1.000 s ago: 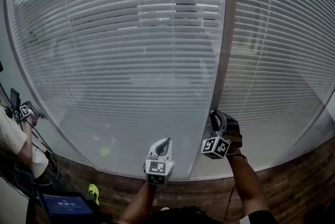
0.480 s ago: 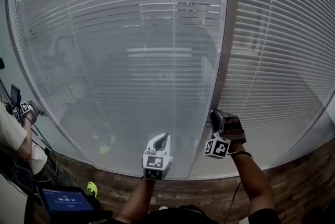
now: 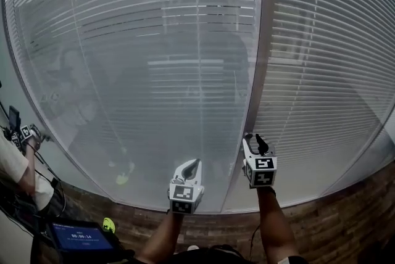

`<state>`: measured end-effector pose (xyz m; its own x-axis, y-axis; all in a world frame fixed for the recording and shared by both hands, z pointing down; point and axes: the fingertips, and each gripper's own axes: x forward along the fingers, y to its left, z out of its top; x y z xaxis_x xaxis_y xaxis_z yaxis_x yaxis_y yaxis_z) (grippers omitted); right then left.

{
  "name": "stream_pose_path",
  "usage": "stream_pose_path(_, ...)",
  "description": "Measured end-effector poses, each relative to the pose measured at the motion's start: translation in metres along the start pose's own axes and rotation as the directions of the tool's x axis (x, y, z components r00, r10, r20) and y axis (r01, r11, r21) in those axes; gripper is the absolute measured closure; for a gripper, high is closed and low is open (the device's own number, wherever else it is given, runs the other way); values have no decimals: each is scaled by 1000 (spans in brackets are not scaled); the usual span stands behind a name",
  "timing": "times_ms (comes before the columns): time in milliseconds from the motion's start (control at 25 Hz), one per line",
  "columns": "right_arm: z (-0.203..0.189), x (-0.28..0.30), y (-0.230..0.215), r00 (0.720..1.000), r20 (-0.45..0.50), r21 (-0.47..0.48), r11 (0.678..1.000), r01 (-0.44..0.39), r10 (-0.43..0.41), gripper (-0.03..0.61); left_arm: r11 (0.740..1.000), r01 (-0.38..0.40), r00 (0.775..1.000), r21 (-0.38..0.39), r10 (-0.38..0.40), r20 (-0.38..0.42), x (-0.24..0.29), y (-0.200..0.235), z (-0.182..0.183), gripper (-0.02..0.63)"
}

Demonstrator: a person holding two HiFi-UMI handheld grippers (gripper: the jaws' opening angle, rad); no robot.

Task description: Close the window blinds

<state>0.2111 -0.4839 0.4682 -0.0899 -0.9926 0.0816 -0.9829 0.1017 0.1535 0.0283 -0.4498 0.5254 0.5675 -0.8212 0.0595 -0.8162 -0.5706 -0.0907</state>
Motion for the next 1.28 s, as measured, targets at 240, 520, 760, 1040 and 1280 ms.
stream_pose_path(240, -8, 11, 0, 997, 56, 138, 990, 36, -44, 413, 1000, 6, 1000, -9, -6, 0, 7, -3, -2, 620)
stream_pose_path(520, -10, 5, -2, 992, 91, 235, 970, 58, -82, 451, 1000, 6, 1000, -13, -6, -4, 0, -4, -8, 621)
stream_pose_path(760, -8, 5, -2, 995, 85, 193, 980, 40, -58, 451, 1000, -5, 1000, -13, 5, -12, -3, 1, -11, 620)
stream_pose_path(1040, -5, 7, 2, 995, 66, -70, 995, 75, -70, 451, 1000, 14, 1000, -9, -14, -15, -7, -11, -6, 621)
stream_pose_path(1280, -3, 6, 7, 995, 49, -411, 907, 95, -82, 452, 1000, 16, 1000, 5, -16, -27, -6, -14, -15, 621)
